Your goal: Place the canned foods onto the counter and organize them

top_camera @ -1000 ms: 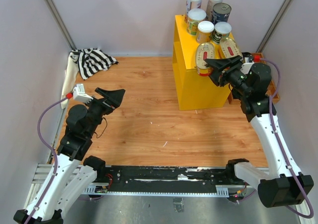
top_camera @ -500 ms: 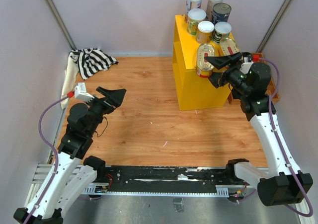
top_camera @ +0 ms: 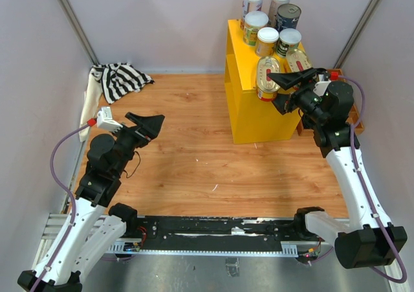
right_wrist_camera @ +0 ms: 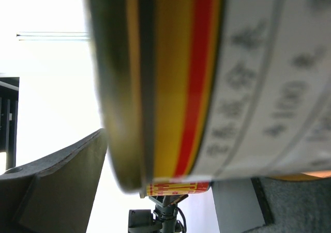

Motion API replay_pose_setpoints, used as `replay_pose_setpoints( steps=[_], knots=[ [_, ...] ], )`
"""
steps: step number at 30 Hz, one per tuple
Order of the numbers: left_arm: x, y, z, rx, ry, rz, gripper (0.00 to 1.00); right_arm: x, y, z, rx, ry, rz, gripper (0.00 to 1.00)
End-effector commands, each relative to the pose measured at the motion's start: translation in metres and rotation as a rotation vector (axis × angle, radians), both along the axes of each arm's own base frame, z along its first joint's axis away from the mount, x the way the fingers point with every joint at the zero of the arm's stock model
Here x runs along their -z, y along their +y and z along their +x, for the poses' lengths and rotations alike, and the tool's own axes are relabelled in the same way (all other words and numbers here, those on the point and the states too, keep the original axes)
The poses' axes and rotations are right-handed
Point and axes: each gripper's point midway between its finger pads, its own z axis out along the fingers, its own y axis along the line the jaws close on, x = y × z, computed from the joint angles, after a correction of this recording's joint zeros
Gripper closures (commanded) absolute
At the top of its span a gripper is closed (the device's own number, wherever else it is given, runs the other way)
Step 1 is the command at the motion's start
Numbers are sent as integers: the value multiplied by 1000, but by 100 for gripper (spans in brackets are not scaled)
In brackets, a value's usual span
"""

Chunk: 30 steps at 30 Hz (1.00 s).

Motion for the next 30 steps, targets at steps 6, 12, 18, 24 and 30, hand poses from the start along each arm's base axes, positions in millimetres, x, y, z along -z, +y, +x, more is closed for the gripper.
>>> replay_pose_setpoints(
  steps=[6,12,18,24,30],
  knots=[
    [-26,2,-3,1,-70,-16,2,-23,-4,-8,2,-77,-7,28],
    [-27,2,-2,3,-73,-17,3,-18,-3,-14,0,-68,-9,31],
    [-28,1,-3,6,-76,-19,3,-15,-3,-16,-1,-63,-18,31],
    [-27,3,-5,-1,-76,-18,3,-6,-3,-16,2,-45,-25,30],
    [-28,3,-5,0,-78,-19,4,-1,-5,-16,11,-38,-30,31]
  ],
)
